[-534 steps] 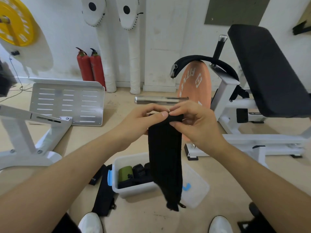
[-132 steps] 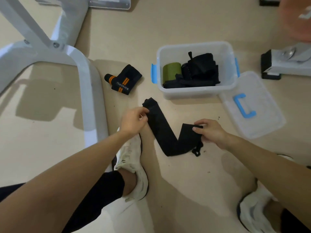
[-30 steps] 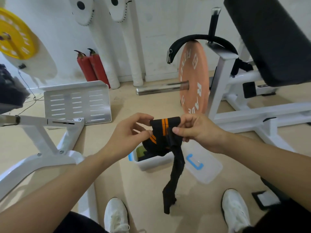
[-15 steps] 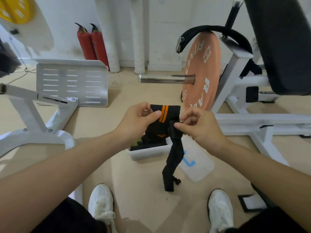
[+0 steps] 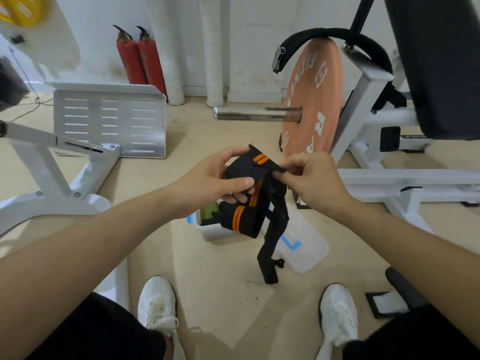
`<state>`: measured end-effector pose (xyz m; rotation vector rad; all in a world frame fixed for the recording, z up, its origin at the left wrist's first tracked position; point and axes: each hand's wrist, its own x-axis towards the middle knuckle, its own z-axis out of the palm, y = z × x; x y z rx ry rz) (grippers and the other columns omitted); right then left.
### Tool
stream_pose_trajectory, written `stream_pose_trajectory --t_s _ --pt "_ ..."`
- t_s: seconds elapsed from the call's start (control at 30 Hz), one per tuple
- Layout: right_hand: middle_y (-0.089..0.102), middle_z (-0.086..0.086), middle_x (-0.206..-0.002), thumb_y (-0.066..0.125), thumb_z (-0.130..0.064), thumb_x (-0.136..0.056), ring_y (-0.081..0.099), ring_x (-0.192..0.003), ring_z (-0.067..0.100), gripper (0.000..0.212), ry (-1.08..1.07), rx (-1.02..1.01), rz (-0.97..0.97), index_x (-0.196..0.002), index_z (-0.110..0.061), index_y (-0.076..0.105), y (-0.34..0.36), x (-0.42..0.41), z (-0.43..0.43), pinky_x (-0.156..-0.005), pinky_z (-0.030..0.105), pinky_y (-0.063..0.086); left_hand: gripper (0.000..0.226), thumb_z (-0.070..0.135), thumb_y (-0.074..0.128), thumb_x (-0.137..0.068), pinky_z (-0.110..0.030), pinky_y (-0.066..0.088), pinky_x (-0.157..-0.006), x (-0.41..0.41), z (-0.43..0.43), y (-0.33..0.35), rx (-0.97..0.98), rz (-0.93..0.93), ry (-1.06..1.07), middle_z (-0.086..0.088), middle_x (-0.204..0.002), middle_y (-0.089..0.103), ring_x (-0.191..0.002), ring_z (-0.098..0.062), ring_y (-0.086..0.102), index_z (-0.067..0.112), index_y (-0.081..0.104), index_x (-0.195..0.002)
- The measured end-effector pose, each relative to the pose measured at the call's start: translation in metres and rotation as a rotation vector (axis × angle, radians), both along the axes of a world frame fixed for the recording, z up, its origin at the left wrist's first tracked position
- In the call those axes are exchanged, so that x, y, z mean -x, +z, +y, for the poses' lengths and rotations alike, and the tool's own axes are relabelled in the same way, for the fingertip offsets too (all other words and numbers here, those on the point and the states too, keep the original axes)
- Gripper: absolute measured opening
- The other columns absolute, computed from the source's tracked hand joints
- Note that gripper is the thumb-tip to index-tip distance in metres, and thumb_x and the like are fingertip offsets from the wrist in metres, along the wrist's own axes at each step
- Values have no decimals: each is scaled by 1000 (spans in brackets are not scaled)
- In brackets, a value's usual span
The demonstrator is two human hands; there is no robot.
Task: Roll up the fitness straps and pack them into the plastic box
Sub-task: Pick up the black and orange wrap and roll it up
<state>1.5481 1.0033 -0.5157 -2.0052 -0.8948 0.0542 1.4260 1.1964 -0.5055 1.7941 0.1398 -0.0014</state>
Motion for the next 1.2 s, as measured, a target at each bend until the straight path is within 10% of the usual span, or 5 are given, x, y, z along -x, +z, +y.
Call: stream_pose_trajectory --t_s 0.2,0.37,0.7,1.0,1.2 --pt "72 6 -70 78 -10 -86 62 -57 8 14 20 77 -3 -100 -13 78 -6 3 -3 -55 13 46 3 12 71 -94 -19 54 -65 -6 2 -1 172 -50 327 0 -72 65 -66 -11 61 12 72 -96" --pt "73 9 -81 79 -8 -85 68 -74 18 20 97 98 88 -103 -15 77 -7 7 -5 -68 20 54 11 11 67 -97 -18 57 -72 -10 10 0 125 -117 395 -8 -95 75 -81 -13 72 5 69 -106" --pt "73 12 -80 62 0 -95 70 -66 9 6 237 14 501 -95 -3 67 13 9 -8 -60 17 53 44 5 70 -94 -21 53 -64 -5 3 -6 -186 -167 82 -13 -85 73 -67 -8 63 19 56 -133" --pt "72 15 -82 70 0 -90 68 -67 7 8 235 -8 316 -89 -7 69 16 10 -8 -62 15 52 35 22 80 -88 -43 51 -72 -7 5 -10 -264 -77 -236 -29 -88 67 -75 -40 63 20 68 -120" --pt "75 10 -84 75 -5 -88 73 -75 15 5 272 82 154 -92 -7 73 18 11 -9 -72 22 58 3 15 69 -96 -18 46 -67 -10 1 -13 -359 -25 -264 10 -71 67 -66 -10 59 14 72 -96"
